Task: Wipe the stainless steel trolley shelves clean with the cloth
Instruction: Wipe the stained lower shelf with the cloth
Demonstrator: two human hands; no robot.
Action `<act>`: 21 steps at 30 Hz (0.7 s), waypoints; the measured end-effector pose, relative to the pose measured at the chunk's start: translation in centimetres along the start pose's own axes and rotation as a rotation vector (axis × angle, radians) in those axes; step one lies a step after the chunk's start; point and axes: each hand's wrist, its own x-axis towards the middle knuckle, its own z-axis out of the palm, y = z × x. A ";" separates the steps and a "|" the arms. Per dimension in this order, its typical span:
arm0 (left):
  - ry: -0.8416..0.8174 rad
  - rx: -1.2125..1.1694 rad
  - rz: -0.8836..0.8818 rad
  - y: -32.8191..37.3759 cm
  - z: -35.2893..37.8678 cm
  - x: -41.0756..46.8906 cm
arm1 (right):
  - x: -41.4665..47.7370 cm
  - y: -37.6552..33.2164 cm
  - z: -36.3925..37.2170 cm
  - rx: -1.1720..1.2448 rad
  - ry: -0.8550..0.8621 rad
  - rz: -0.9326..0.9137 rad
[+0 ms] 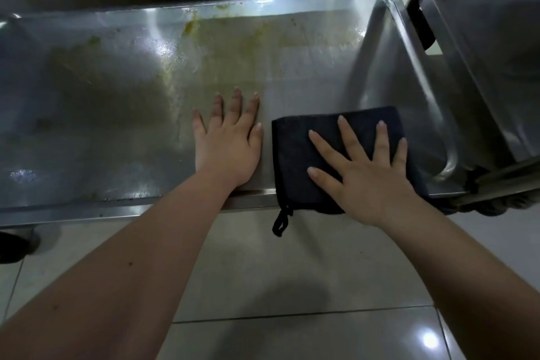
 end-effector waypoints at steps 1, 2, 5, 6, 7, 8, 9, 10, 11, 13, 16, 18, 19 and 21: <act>-0.001 -0.009 -0.001 0.0 0.0 0.1 | 1.2 -0.2 -0.3 0.002 0.026 -0.006; -0.004 -0.018 -0.002 -0.1 0.0 0.1 | 2.6 -0.4 -0.6 0.008 0.057 -0.008; 0.001 -0.015 -0.005 -0.2 0.1 0.1 | 7.9 -1.5 -2.2 0.008 0.090 0.012; 0.009 -0.019 -0.009 -0.2 0.1 0.1 | 9.6 -2.0 -2.7 0.006 0.080 0.020; 0.018 -0.030 -0.012 -0.2 0.2 0.0 | 11.2 -2.5 -3.3 0.009 0.072 0.027; 0.025 -0.044 -0.014 -0.2 0.2 -0.1 | 12.5 -3.0 -3.8 0.017 0.066 0.033; 0.029 -0.059 -0.015 -0.2 0.2 -0.1 | 13.6 -3.5 -4.2 0.030 0.065 0.038; 0.031 -0.071 -0.018 -0.2 0.2 -0.1 | 14.5 -3.9 -4.6 0.044 0.062 0.045; 0.031 -0.077 -0.023 -0.3 0.2 -0.2 | 15.1 -4.3 -4.9 0.053 0.054 0.053; 0.028 -0.070 -0.031 -0.4 0.3 0.1 | 15.7 -4.5 -5.3 0.064 0.028 0.066; 0.006 -0.050 -0.037 -0.3 0.4 0.3 | 14.5 -3.8 -5.0 0.076 0.042 0.038; -0.008 -0.029 -0.036 -0.3 0.3 0.4 | 12.5 -2.6 -4.0 0.065 0.065 0.038; -0.016 -0.015 -0.029 -0.3 0.3 0.4 | 11.3 -1.9 -3.4 0.058 0.071 0.045; -0.027 0.004 -0.016 -0.2 0.3 0.4 | 8.5 -0.5 -2.3 0.059 0.080 0.060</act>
